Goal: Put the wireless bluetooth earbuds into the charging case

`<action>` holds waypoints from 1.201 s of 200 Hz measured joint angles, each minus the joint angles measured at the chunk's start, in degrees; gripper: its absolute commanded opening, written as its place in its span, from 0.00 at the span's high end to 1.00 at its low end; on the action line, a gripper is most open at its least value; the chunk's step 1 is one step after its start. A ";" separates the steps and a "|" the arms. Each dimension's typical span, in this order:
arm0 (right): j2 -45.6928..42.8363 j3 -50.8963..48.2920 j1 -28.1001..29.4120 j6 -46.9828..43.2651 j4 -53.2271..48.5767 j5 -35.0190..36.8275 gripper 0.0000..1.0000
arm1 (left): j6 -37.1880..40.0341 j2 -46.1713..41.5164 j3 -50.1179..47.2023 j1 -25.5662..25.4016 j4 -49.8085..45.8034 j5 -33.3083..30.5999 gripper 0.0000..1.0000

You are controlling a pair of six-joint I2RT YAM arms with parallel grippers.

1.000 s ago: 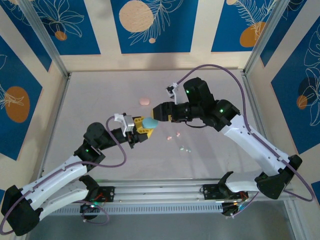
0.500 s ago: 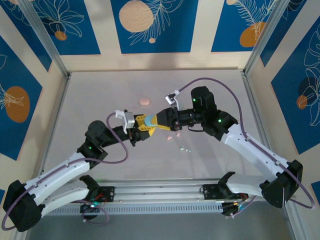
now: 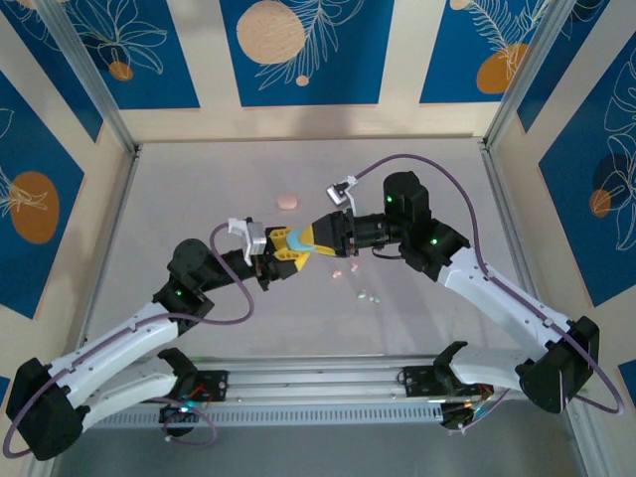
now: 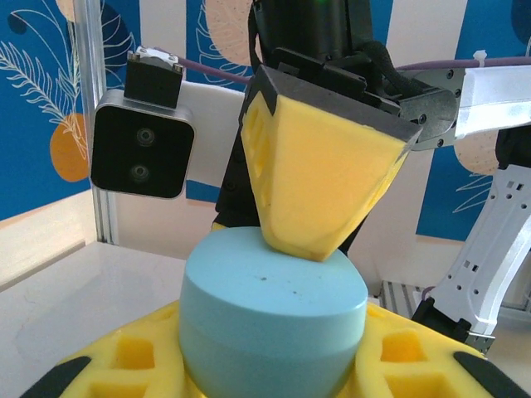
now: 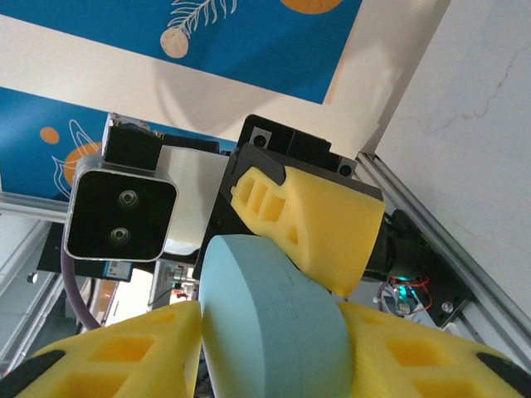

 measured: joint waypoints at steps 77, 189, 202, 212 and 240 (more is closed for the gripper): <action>-1.20 -3.41 -2.16 0.31 1.07 2.34 0.84 | 2.73 -0.13 2.03 0.00 -7.26 -2.19 0.30; 0.39 -24.94 -27.02 0.50 0.74 17.11 0.83 | 3.45 0.26 11.56 0.02 -34.45 -18.69 0.14; 3.48 -24.94 -28.74 -0.26 1.36 17.11 0.83 | 3.43 1.40 13.55 0.02 -36.63 -19.37 0.15; 6.12 -24.94 -29.97 -0.61 2.47 16.44 0.83 | 3.43 2.01 14.14 0.02 -37.64 -19.63 0.15; 12.39 -23.82 -31.87 -2.34 3.19 15.85 0.82 | 3.43 2.82 14.14 0.02 -40.79 -20.09 0.15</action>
